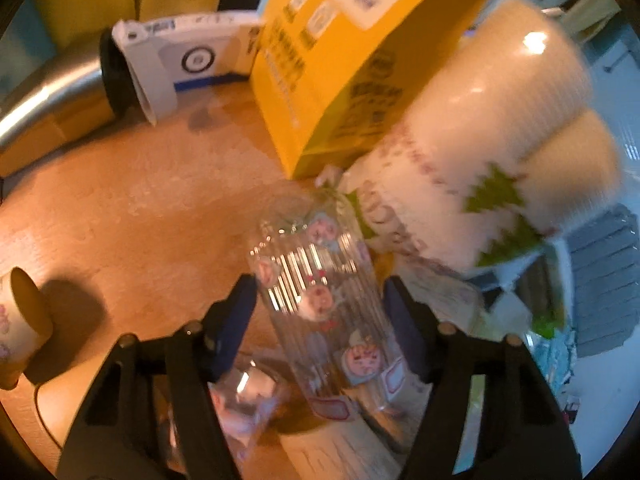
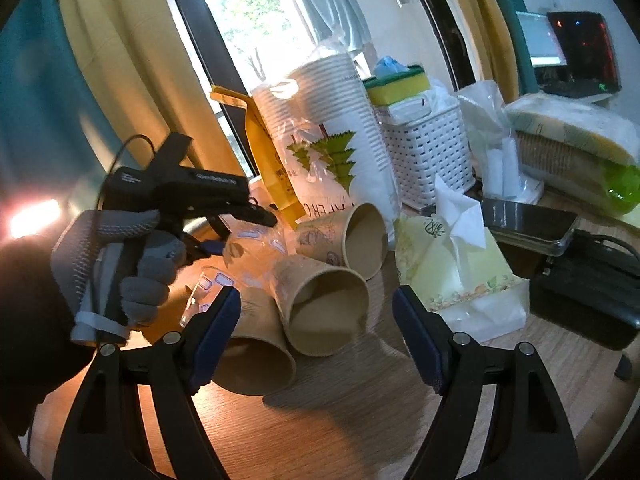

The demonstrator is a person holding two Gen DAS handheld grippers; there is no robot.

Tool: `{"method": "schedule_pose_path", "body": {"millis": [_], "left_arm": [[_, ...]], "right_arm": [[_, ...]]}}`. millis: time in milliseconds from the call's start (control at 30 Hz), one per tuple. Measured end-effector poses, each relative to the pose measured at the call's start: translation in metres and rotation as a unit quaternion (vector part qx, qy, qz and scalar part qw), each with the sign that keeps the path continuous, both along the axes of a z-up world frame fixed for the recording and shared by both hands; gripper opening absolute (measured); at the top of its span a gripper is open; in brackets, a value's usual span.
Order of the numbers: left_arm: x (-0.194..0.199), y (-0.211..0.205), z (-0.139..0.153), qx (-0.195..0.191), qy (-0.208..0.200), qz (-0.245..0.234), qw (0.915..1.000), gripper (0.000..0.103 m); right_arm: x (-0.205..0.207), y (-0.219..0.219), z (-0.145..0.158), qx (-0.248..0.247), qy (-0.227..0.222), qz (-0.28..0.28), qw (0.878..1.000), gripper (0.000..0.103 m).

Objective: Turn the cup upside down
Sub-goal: 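Lift the clear plastic cup with the right tool and rotate it over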

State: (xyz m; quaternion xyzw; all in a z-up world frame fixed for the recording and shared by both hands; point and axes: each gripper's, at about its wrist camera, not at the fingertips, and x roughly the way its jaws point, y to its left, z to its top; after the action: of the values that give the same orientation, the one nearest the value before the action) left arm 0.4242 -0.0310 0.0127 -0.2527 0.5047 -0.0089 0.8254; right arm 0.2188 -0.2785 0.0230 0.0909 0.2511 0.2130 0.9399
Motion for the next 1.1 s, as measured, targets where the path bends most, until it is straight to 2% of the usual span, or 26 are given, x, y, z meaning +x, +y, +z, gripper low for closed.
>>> {"method": "schedule_pose_path", "body": {"millis": [167, 300, 400, 467, 500, 567, 633, 700, 767, 867, 967, 1100], "left_arm": [[-0.043, -0.011, 0.039, -0.004, -0.055, -0.042, 0.9976, 0.067], [-0.085, -0.022, 0.068, 0.004, -0.115, -0.069, 0.9910, 0.067], [-0.126, -0.031, 0.090, 0.042, -0.181, -0.111, 0.9763, 0.067], [-0.165, -0.037, 0.096, 0.072, -0.228, -0.140, 0.9607, 0.067], [-0.183, -0.036, 0.096, 0.077, -0.245, -0.148, 0.9550, 0.067], [-0.212, -0.033, 0.089, 0.079, -0.263, -0.154, 0.9492, 0.067], [-0.244, -0.031, 0.073, 0.070, -0.275, -0.157, 0.9461, 0.067], [-0.267, -0.031, 0.058, 0.061, -0.271, -0.156, 0.9477, 0.067], [-0.293, -0.032, 0.046, 0.035, -0.283, -0.164, 0.9445, 0.067], [-0.322, -0.043, 0.038, 0.049, -0.296, -0.186, 0.9356, 0.067], [-0.348, -0.051, 0.038, 0.078, -0.326, -0.200, 0.9204, 0.067], [-0.365, -0.053, 0.028, 0.084, -0.336, -0.212, 0.9137, 0.067]], "right_arm": [[-0.023, 0.006, 0.015, -0.008, -0.023, 0.000, 1.000, 0.081], [-0.042, 0.007, 0.029, -0.003, -0.034, 0.009, 0.999, 0.081], [-0.061, 0.000, 0.043, 0.023, -0.035, 0.026, 0.999, 0.081], [-0.070, -0.002, 0.049, 0.037, -0.033, 0.033, 0.998, 0.081], [-0.075, -0.003, 0.051, 0.044, -0.030, 0.040, 0.998, 0.081], [-0.087, -0.003, 0.054, 0.060, -0.019, 0.062, 0.996, 0.081], [-0.098, 0.002, 0.054, 0.066, -0.011, 0.080, 0.995, 0.081], [-0.110, 0.012, 0.048, 0.072, 0.008, 0.109, 0.991, 0.081], [-0.119, 0.022, 0.041, 0.075, 0.027, 0.132, 0.988, 0.081], [-0.138, 0.036, 0.030, 0.076, 0.042, 0.143, 0.986, 0.081], [-0.153, 0.049, 0.024, 0.068, 0.049, 0.146, 0.986, 0.081], [-0.159, 0.065, 0.026, 0.072, 0.055, 0.165, 0.982, 0.081]]}}
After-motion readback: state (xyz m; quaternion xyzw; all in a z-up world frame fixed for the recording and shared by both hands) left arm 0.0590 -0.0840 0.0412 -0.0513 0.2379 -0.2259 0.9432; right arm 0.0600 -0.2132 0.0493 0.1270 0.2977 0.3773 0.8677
